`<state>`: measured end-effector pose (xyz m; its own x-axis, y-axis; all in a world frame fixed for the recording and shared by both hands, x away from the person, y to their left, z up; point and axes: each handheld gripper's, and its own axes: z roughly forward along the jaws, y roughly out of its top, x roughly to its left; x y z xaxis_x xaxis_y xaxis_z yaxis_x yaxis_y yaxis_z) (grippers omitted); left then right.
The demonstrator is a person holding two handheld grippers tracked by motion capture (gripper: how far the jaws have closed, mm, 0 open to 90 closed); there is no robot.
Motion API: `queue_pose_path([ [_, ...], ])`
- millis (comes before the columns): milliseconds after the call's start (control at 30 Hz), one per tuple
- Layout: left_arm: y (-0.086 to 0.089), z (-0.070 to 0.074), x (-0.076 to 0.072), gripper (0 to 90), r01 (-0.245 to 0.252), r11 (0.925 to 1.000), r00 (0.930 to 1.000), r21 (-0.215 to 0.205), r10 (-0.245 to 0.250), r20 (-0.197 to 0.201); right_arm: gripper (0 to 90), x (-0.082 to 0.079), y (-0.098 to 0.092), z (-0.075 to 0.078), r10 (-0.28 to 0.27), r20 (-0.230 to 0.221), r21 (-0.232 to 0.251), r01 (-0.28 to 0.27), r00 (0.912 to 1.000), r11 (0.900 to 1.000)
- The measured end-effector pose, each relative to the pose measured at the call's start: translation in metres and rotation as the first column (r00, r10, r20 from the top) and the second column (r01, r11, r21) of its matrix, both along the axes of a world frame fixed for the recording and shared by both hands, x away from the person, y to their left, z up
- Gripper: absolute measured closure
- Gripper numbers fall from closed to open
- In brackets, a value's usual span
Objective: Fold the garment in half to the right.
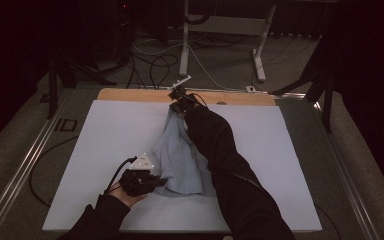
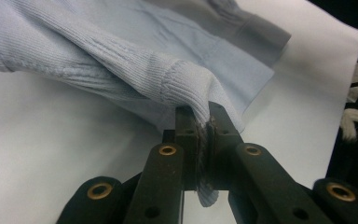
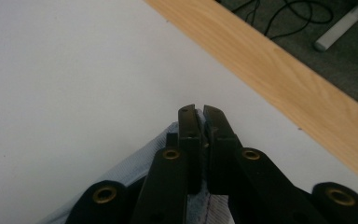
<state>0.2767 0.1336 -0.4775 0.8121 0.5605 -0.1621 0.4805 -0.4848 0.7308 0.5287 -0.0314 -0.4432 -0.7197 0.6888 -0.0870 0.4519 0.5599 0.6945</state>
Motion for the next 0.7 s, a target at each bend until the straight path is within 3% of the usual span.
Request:
queue_pose_path([
  [700,-0.037,0.025,0.005,87.0,0.079,0.9969,0.9960,-0.003,-0.079,0.043,87.5,-0.004,-0.041,0.020,-0.013,0.020,0.064,0.012,0.9997,0.998],
])
